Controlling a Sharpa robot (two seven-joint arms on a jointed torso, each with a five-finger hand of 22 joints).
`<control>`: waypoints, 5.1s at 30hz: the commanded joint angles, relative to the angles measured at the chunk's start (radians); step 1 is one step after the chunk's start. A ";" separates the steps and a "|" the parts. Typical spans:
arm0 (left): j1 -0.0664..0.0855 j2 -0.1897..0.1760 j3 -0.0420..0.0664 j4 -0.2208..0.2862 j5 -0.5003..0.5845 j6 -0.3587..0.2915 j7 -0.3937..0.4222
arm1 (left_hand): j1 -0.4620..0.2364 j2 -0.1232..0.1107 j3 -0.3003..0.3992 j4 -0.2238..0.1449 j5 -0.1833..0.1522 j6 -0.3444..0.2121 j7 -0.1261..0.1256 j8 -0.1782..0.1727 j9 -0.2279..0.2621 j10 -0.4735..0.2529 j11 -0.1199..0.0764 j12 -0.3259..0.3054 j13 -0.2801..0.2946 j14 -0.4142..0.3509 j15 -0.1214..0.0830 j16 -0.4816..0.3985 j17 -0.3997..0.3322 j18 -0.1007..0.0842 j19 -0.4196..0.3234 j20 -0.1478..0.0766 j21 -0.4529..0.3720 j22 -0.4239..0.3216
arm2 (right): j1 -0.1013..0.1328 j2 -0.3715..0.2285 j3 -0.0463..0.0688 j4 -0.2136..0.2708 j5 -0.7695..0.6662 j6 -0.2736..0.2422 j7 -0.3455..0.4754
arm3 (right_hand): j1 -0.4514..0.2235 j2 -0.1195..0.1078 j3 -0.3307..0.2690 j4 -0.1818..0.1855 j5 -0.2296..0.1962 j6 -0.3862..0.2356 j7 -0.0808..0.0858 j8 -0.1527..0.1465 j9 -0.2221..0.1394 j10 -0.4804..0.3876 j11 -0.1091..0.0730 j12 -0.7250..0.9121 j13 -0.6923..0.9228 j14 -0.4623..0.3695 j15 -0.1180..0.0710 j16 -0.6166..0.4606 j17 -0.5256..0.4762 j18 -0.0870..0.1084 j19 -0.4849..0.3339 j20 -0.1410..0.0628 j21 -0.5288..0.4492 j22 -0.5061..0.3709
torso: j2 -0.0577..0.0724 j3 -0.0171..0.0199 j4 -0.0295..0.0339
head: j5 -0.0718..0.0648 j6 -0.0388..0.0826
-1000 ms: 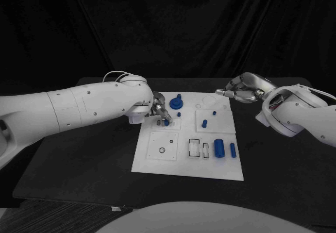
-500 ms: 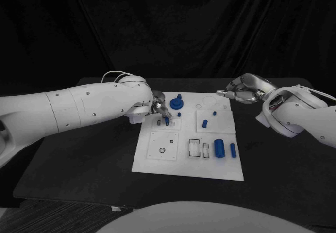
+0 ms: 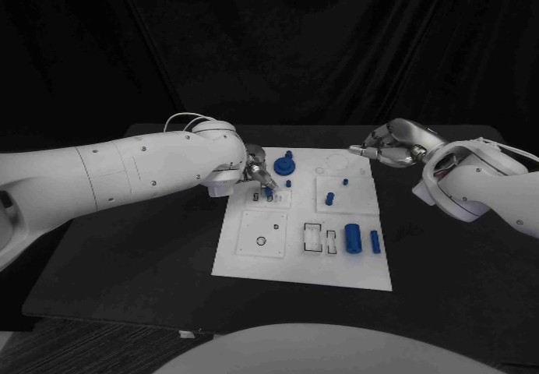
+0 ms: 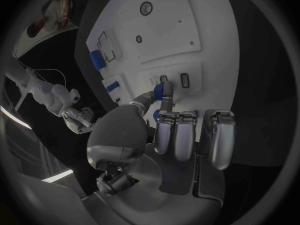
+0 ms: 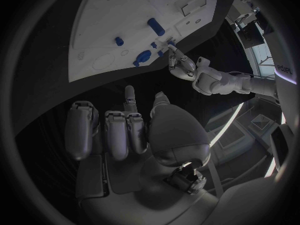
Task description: Assemble the parts on the task board
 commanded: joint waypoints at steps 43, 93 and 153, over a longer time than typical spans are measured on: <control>-0.022 -0.001 0.000 -0.010 -0.005 0.033 0.021 | 0.006 -0.008 0.097 -0.012 0.018 -0.005 0.000 -0.012 0.017 0.114 -0.016 0.003 0.252 0.113 -0.019 0.010 0.268 0.010 0.069 -0.003 -0.016 0.227 | -0.006 -0.002 0.001 0.004 -0.001 0.001 -0.007 | 0.025 0.008 -0.042 0.004 0.030 0.004 0.003 -0.002 0.005 0.102 0.007 0.017 0.264 0.081 -0.002 -0.011 0.154 0.017 -0.007 0.005 -0.024 0.200 | 0.001 -0.0005 0.0004 | -0.001 0.000; -0.016 -0.017 0.001 -0.003 0.088 0.042 0.068 | 0.023 -0.012 0.121 -0.032 0.036 -0.002 -0.003 -0.009 0.027 0.114 -0.018 0.003 0.252 0.113 -0.020 0.010 0.268 0.012 0.064 -0.004 -0.022 0.221 | -0.010 0.000 0.001 -0.004 0.002 0.012 -0.014 | 0.028 0.010 -0.045 0.005 0.031 0.003 0.003 -0.003 0.006 0.102 0.007 0.017 0.264 0.080 -0.001 -0.012 0.153 0.017 -0.008 0.005 -0.026 0.199 | 0.000 0.0002 -0.0001 | -0.008 0.000; 0.008 -0.002 0.001 -0.026 0.040 0.132 0.032 | 0.027 -0.021 0.140 -0.045 0.081 0.006 -0.004 0.003 0.052 0.114 -0.019 0.003 0.252 0.113 -0.020 0.010 0.268 0.015 0.057 -0.005 -0.031 0.214 | -0.017 -0.001 0.001 -0.006 0.002 0.020 -0.014 | 0.033 0.014 -0.050 0.004 0.032 0.003 0.003 -0.005 0.006 0.102 0.007 0.017 0.264 0.080 -0.001 -0.013 0.149 0.018 -0.010 0.005 -0.032 0.198 | 0.001 0.0000 -0.0001 | -0.006 0.000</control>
